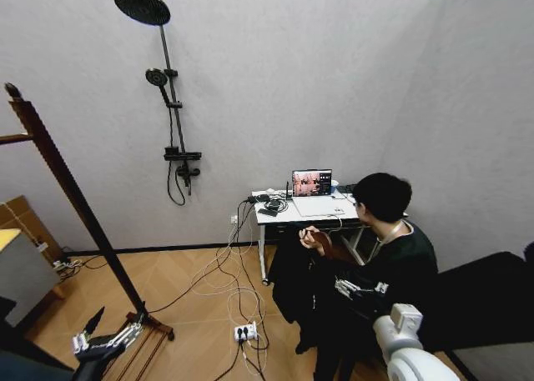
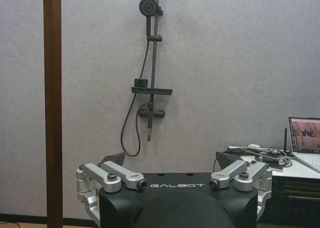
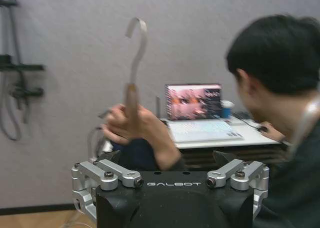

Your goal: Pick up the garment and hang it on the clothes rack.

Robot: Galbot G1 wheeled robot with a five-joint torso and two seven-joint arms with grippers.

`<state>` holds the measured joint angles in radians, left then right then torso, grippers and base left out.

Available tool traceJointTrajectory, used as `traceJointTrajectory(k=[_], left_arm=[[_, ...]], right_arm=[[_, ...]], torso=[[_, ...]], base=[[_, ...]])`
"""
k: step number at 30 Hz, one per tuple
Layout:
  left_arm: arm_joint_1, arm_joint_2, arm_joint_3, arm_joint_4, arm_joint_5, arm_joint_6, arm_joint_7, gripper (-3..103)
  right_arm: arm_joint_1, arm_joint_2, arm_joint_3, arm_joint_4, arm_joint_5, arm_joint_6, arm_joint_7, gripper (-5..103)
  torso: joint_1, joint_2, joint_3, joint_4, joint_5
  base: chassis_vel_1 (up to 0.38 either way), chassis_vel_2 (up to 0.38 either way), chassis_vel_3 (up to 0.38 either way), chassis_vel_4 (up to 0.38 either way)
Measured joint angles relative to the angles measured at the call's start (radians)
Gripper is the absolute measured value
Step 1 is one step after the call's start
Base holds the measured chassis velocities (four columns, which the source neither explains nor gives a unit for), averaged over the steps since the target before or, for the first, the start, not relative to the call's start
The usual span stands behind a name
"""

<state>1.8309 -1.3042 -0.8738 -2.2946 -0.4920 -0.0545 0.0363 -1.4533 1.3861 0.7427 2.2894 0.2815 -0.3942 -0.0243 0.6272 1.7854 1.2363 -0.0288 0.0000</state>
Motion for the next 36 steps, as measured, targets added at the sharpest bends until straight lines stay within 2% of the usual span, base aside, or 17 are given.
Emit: traceJointTrajectory(k=[1, 2, 5, 6, 10, 18, 21, 22, 24, 26, 34, 36], left_arm=[[0.0, 0.0, 0.0, 0.0, 0.0, 0.0, 0.0, 100], [0.0, 0.0, 0.0, 0.0, 0.0, 0.0, 0.0, 100], [0.0, 0.0, 0.0, 0.0, 0.0, 0.0, 0.0, 100], [0.0, 0.0, 0.0, 0.0, 0.0, 0.0, 0.0, 100], [0.0, 0.0, 0.0, 0.0, 0.0, 0.0, 0.0, 100], [0.0, 0.0, 0.0, 0.0, 0.0, 0.0, 0.0, 100], [0.0, 0.0, 0.0, 0.0, 0.0, 0.0, 0.0, 100], [0.0, 0.0, 0.0, 0.0, 0.0, 0.0, 0.0, 100], [0.0, 0.0, 0.0, 0.0, 0.0, 0.0, 0.0, 100], [0.0, 0.0, 0.0, 0.0, 0.0, 0.0, 0.0, 100], [0.0, 0.0, 0.0, 0.0, 0.0, 0.0, 0.0, 100], [0.0, 0.0, 0.0, 0.0, 0.0, 0.0, 0.0, 100]], right_arm=[[0.001, -0.005, -0.018, 0.003, 0.001, 0.044, -0.049, 100], [0.001, -0.005, -0.018, 0.003, 0.001, 0.044, -0.049, 100], [0.004, -0.023, -0.076, 0.013, 0.002, 0.182, -0.203, 100], [0.004, -0.023, -0.076, 0.013, 0.002, 0.182, -0.203, 100], [0.005, -0.032, -0.105, 0.017, 0.003, 0.252, -0.282, 100], [0.007, -0.033, -0.109, 0.018, -0.005, 0.258, -0.286, 100], [0.022, -0.028, -0.129, -0.002, -0.108, 0.266, -0.258, 100], [0.022, -0.028, -0.129, -0.002, -0.108, 0.266, -0.258, 100], [0.035, -0.022, -0.147, -0.02, -0.196, 0.272, -0.229, 100], [0.039, -0.02, -0.153, -0.026, -0.226, 0.274, -0.218, 100], [0.04, -0.017, -0.16, -0.027, -0.243, 0.273, -0.196, 100], [0.031, -0.011, -0.17, -0.018, -0.25, 0.262, -0.156, 100]], torso=[[0.0, 0.0, 0.0, 0.0001, 0.0], [0.0, 0.0, 0.0, 0.0001, 0.0], [0.0, 0.0, 0.0, 0.0, -0.0001], [0.0, 0.0, 0.0, 0.0, -0.0001], [0.0, 0.0, 0.0, 0.0001, -0.0001], [0.0, 0.0, 0.0, -0.0001, -0.0001], [0.0, 0.0, 0.0, 0.0, -0.0001], [0.0, 0.0, 0.0, 0.0, -0.0001], [0.0, 0.0, 0.0, 0.0, 0.0], [0.0, 0.0, 0.0, 0.0, 0.0001], [0.0, 0.0, 0.0, 0.0, 0.0], [0.0, 0.0, 0.0, 0.0, 0.0]], base=[[0.0, 0.0, 0.0, 0.0], [0.0, 0.0, 0.0, 0.0], [0.0, 0.0, 0.0, 0.0], [0.0, 0.0, 0.0, 0.0], [0.0, 0.0, 0.0, 0.0], [0.0, 0.0, 0.0, 0.0], [0.0, 0.0, 0.0, 0.0], [0.0, 0.0, 0.0, 0.0], [0.0, 0.0, 0.0, 0.0], [0.0, 0.0, 0.0, 0.0], [0.0, 0.0, 0.0, 0.0], [0.0, 0.0, 0.0, 0.0]])
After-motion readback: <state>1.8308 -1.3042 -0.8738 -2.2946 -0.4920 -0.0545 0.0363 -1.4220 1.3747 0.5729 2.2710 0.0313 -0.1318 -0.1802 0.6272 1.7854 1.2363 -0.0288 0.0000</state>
